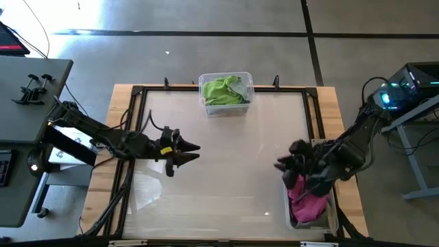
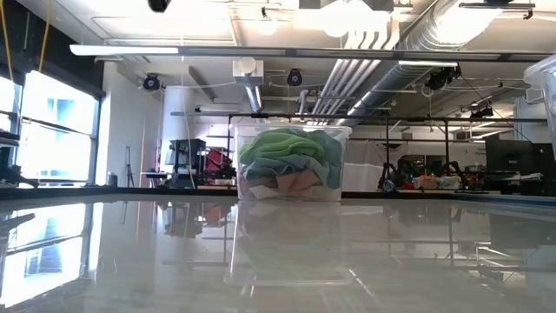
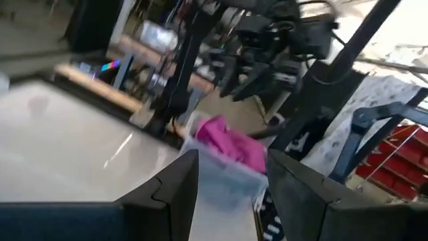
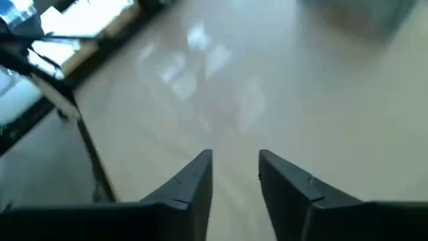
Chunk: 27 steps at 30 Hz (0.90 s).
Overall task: Sort towels by color in basket
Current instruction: Return to Home Position
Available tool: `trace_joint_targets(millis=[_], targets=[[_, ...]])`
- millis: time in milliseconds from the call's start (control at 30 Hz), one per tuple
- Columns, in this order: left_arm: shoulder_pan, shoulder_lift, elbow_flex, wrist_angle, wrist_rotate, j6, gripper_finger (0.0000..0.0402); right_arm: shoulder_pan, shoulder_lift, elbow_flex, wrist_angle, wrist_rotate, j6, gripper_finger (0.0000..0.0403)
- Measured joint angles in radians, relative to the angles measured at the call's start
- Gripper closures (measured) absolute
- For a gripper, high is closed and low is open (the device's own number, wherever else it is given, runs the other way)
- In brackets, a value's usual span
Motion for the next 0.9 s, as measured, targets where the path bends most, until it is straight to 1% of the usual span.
trace_joint_targets(millis=[133,200,233,300,367,433,500,567,633,733,800,867,900], targets=[[0.007,0.000,0.000,0.048,-0.010,0.075,0.0239,-0.083,-0.078,-0.005,-0.003,0.072,-0.167,0.0349],[0.018,0.000,0.000,0.046,-0.015,0.083,0.0239,-0.132,-0.159,-0.046,0.002,0.090,-0.232,0.0383],[0.024,0.000,0.000,0.043,-0.015,0.082,0.0239,-0.159,-0.210,-0.081,0.024,0.093,-0.266,0.0392],[0.035,0.001,0.000,0.043,-0.018,0.078,0.0239,-0.221,-0.323,-0.179,0.117,0.080,-0.345,0.0395],[0.048,0.000,0.000,0.041,-0.023,0.067,0.0239,-0.286,-0.437,-0.307,0.263,0.037,-0.439,0.0392],[0.060,0.001,0.000,0.037,-0.023,0.066,0.0239,-0.349,-0.537,-0.454,0.465,-0.038,-0.547,0.0397],[0.075,0.001,0.000,0.038,-0.028,0.066,0.0239,-0.412,-0.621,-0.611,0.686,-0.136,-0.652,0.0401],[0.092,0.000,0.000,0.038,-0.048,0.066,0.0239,-0.482,-0.679,-0.751,0.878,-0.233,-0.731,0.0399],[0.115,0.000,0.000,0.037,-0.070,0.066,0.0239,-0.555,-0.709,-0.871,1.041,-0.343,-0.776,0.0400],[0.154,0.000,0.000,0.037,-0.086,0.067,0.0239,-0.656,-0.725,-1.013,1.270,-0.525,-0.826,0.0401],[0.179,0.001,0.000,0.037,-0.095,0.066,0.0239,-0.704,-0.725,-1.077,1.426,-0.629,-0.851,0.0402],[0.202,0.000,0.000,0.037,-0.106,0.066,0.0239,-0.735,-0.731,-1.115,1.521,-0.699,-0.875,0.0402],[0.212,0.000,0.000,0.037,-0.113,0.066,0.0239,-0.744,-0.740,-1.132,1.553,-0.715,-0.877,0.0402]])
